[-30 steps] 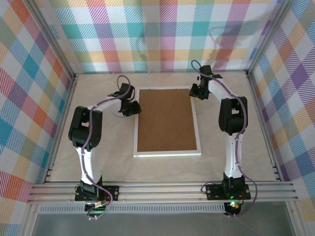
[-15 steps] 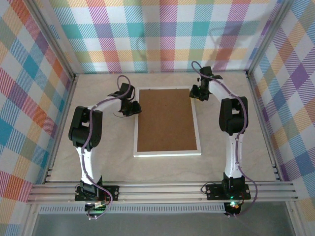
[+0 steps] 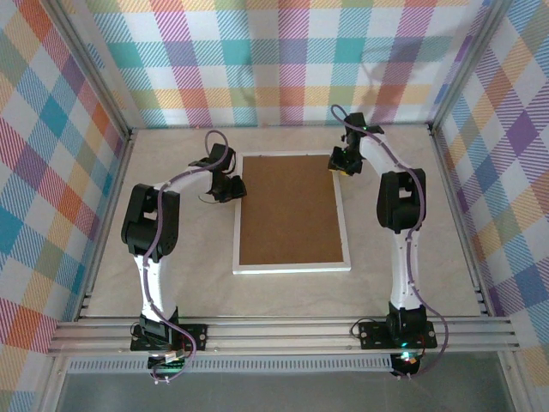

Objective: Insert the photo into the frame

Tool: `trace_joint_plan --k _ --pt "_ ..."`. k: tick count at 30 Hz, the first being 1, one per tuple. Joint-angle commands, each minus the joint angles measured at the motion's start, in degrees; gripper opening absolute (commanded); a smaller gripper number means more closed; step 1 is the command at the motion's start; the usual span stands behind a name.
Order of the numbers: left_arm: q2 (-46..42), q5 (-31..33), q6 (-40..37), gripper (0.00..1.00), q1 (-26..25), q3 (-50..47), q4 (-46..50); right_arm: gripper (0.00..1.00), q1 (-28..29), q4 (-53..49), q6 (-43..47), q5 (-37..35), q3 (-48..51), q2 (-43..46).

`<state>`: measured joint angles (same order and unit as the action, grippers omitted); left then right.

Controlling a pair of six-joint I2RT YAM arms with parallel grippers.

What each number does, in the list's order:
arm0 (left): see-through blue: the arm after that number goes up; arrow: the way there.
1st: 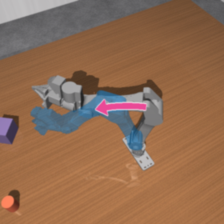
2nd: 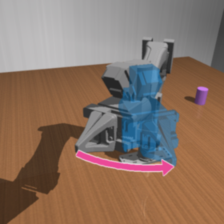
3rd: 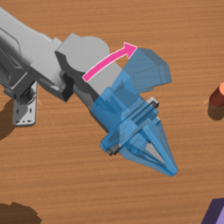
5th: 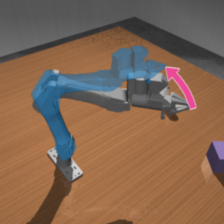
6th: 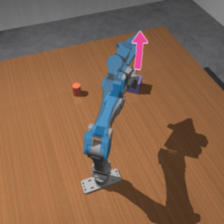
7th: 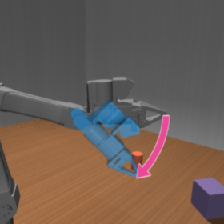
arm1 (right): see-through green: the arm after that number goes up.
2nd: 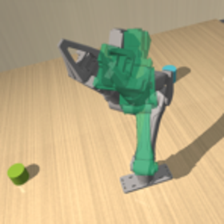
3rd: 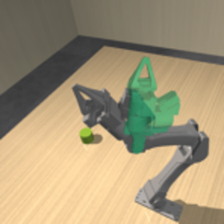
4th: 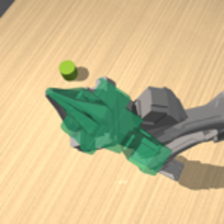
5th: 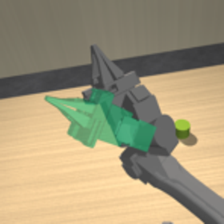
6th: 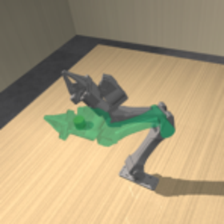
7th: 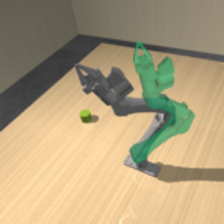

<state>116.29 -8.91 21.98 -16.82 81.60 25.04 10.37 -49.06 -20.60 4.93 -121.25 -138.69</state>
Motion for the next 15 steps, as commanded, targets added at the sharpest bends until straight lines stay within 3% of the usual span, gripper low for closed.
trace_joint_plan --k 1,15 --pt "2.4 -2.9 -0.5 0.28 -2.1 0.6 -0.2 0.37 4.7 -6.5 -1.2 2.1 1.3 -5.7" --pt "2.3 -3.2 0.0 0.28 -2.2 0.1 -0.6 0.4 8.3 -6.9 -2.8 2.0 1.3 -8.0"
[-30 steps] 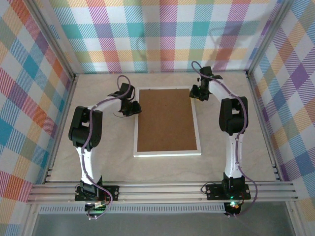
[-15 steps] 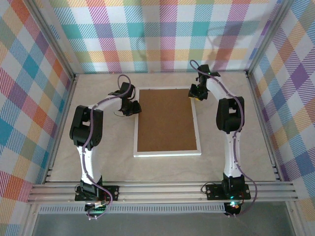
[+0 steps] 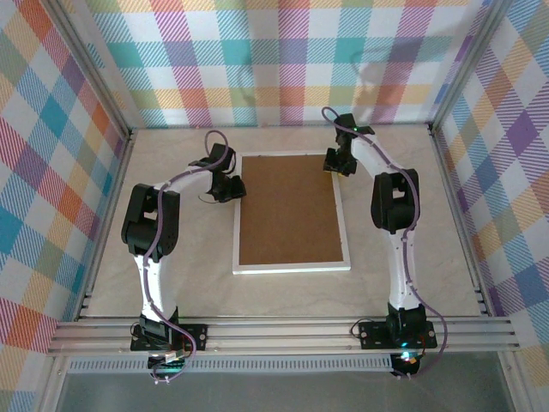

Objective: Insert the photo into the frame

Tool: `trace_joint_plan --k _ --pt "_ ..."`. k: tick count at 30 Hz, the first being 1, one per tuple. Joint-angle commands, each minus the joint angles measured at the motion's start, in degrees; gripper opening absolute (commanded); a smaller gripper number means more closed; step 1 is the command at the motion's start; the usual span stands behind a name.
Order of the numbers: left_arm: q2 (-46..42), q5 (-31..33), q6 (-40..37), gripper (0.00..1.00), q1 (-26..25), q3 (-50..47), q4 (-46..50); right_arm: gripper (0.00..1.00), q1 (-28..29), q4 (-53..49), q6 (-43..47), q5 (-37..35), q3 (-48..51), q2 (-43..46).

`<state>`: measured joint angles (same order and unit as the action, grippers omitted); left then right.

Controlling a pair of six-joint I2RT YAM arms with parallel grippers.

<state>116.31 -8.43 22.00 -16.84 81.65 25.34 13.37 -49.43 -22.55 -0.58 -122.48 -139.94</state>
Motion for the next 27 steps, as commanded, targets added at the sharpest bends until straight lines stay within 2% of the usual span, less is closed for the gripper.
trace_joint_plan --k 1,6,15,21,27 --pt "2.3 -3.7 0.0 0.28 -2.1 0.0 -0.8 0.4 5.4 -6.6 -0.8 7.6 2.2 -6.9" --pt "2.0 -3.4 -0.1 0.28 -2.2 0.3 -0.3 0.41 4.7 -7.1 0.7 9.3 -1.3 -4.3" --pt "1.3 -1.4 -0.4 0.29 -1.8 -0.1 0.3 0.44 0.0 -5.3 3.0 7.8 -0.2 9.7" --pt "0.5 -0.8 -0.8 0.29 -1.1 -0.2 0.8 0.47 -3.0 -1.3 3.2 5.9 8.8 16.6" --pt "0.9 -1.2 -0.8 0.28 -0.8 0.3 0.7 0.49 -3.2 0.7 3.7 6.0 21.1 23.6"
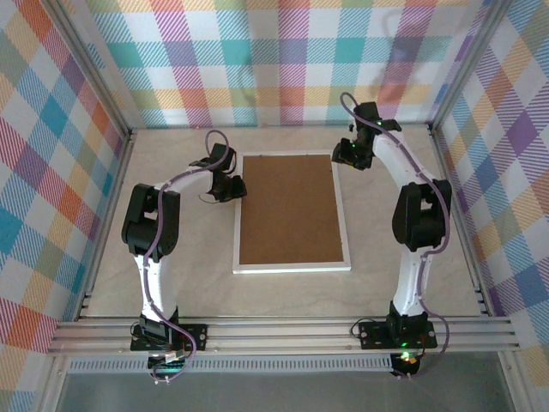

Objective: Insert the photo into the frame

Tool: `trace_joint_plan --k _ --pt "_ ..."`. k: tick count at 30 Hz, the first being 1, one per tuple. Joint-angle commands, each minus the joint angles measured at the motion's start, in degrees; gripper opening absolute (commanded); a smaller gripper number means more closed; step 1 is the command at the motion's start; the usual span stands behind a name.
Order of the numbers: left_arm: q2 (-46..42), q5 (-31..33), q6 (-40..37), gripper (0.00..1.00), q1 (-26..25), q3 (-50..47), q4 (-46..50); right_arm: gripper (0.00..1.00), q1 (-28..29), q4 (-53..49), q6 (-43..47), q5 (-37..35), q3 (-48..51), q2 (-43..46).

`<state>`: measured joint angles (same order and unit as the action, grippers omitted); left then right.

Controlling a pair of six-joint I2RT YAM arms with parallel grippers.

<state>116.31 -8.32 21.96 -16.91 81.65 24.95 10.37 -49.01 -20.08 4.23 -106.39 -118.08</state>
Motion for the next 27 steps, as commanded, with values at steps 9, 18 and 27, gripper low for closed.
trace_joint_plan --k 9,18,27 --pt "1.1 -2.5 -0.6 0.21 -0.8 0.4 1.1 0.49 -0.2 2.7 3.2 2.2 20.8 9.4" --pt "0.5 -2.0 -0.5 0.16 -0.8 -0.1 1.5 0.49 1.0 5.5 3.2 1.0 25.0 7.3" --pt "0.2 -1.3 -0.4 0.13 -0.8 0.2 2.0 0.49 1.5 7.3 2.9 -0.2 27.4 6.9"
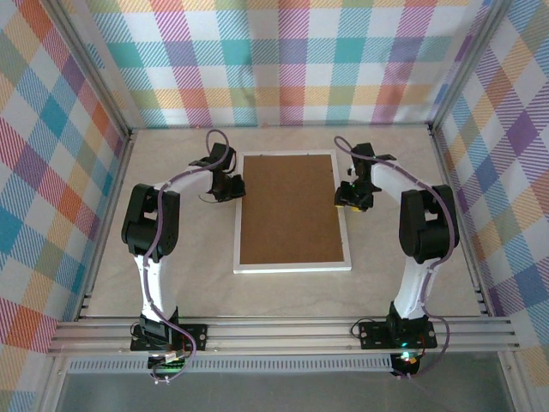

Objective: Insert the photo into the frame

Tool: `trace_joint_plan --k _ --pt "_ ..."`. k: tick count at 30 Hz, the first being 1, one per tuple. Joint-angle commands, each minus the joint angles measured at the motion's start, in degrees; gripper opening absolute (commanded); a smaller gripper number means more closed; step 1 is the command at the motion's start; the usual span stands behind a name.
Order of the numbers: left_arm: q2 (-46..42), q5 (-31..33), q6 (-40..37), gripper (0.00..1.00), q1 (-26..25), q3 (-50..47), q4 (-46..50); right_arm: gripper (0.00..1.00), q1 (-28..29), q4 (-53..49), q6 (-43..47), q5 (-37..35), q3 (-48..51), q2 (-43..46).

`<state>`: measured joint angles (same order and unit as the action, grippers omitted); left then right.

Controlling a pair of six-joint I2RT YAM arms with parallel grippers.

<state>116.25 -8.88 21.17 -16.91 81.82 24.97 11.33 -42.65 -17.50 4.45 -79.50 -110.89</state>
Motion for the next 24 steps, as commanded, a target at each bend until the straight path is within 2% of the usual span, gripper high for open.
trace_joint_plan --k 1,10,24 --pt "0.3 -0.7 0.4 0.13 -0.8 0.0 2.1 0.49 0.5 1.1 0.3 -0.6 0.6 -0.6" --pt "0.1 -0.5 0.4 0.14 -0.8 -0.4 2.3 0.49 0.5 2.1 -0.1 -3.7 0.9 0.5" --pt "-0.1 -0.7 0.4 0.14 -0.8 -0.8 2.1 0.49 3.5 3.7 -1.4 0.5 2.9 -3.2"
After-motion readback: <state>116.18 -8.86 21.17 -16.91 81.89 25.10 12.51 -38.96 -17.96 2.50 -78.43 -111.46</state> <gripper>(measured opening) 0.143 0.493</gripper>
